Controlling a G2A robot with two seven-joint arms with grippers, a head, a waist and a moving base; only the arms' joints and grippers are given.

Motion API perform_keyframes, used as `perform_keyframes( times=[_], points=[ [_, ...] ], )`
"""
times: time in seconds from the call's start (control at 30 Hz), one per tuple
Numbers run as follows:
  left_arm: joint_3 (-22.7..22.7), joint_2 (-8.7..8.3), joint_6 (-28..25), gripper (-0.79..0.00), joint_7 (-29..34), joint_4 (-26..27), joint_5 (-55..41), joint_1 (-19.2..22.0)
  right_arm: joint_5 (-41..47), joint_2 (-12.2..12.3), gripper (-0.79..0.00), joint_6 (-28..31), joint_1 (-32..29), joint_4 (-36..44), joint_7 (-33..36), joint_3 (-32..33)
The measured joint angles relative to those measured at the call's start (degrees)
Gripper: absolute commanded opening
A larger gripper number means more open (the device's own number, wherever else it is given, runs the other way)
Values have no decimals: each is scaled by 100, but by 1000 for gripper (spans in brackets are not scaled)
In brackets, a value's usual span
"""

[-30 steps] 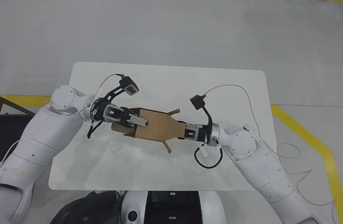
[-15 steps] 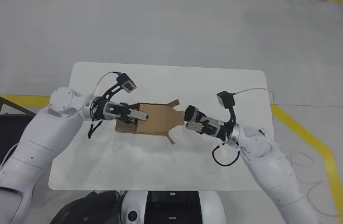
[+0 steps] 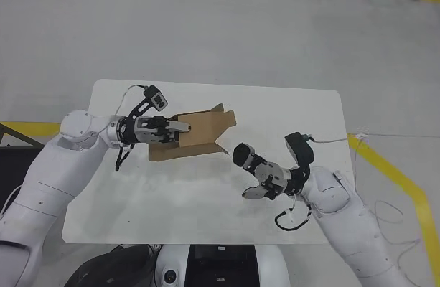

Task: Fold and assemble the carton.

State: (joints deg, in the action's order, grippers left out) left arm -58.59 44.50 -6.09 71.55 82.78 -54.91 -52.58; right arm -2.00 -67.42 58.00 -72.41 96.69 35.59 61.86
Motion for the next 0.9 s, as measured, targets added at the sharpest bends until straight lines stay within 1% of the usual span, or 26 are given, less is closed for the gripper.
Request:
perform_keyframes(
  times=[0.1,0.2,0.43,0.6,0.9],
  points=[
    [17,26,123,-785,-217,97,202,-1,33,-8,0,0,61,19,46,-220],
    [-17,50,115,-785,-366,134,275,-19,88,-9,0,0,135,-51,83,-364],
    [-170,90,74,-785,-521,126,244,-127,208,31,0,1,159,-12,69,-420],
    [-114,141,155,-785,-398,157,287,-154,207,53,0,1,200,36,53,-410],
    [-99,223,196,-785,-165,69,305,-161,-446,58,0,1,289,-43,-427,-229]
  ],
)
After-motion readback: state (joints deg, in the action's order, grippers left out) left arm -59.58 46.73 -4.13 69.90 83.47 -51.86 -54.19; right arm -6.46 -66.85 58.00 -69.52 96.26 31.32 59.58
